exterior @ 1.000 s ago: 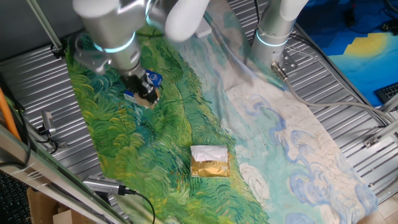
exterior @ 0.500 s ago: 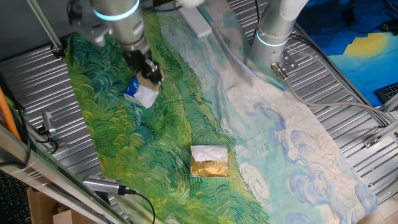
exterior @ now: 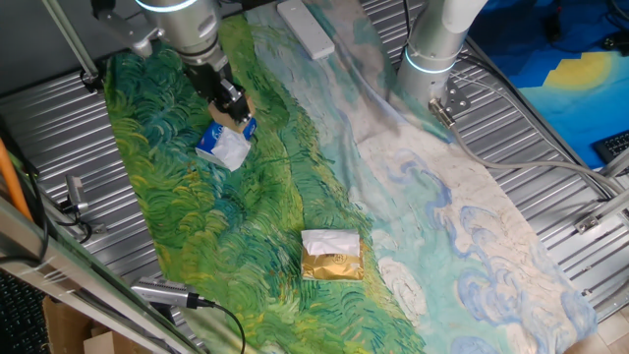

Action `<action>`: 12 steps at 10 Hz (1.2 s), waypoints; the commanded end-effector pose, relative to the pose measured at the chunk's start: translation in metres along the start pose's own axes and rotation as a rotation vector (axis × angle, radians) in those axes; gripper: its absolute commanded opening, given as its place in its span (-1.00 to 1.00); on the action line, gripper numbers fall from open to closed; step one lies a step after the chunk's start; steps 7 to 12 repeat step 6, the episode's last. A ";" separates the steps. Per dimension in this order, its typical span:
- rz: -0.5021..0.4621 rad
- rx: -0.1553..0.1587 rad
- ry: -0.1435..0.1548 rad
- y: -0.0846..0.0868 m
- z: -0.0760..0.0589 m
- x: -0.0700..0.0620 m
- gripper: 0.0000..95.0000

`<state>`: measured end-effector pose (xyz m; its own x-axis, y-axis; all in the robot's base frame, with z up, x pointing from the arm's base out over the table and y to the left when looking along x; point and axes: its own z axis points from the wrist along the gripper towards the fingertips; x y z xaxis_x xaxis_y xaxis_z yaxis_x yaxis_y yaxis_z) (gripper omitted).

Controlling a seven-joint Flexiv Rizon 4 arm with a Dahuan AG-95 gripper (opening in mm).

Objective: Pick up one small block

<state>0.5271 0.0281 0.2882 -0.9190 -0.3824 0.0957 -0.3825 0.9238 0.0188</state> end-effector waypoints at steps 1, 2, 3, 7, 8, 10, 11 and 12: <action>0.006 0.006 0.003 0.000 0.000 -0.001 -1.00; 0.006 0.005 0.001 0.000 0.000 -0.001 -1.00; 0.001 0.000 -0.003 0.000 -0.001 0.000 -1.00; -0.009 -0.002 0.000 -0.001 -0.002 0.001 -1.00; -0.009 -0.002 0.000 -0.001 -0.002 0.001 -1.00; -0.009 -0.002 0.000 -0.001 -0.002 0.001 -1.00; -0.009 -0.002 0.000 -0.001 -0.002 0.001 -1.00; -0.009 -0.002 0.000 -0.001 -0.002 0.001 -1.00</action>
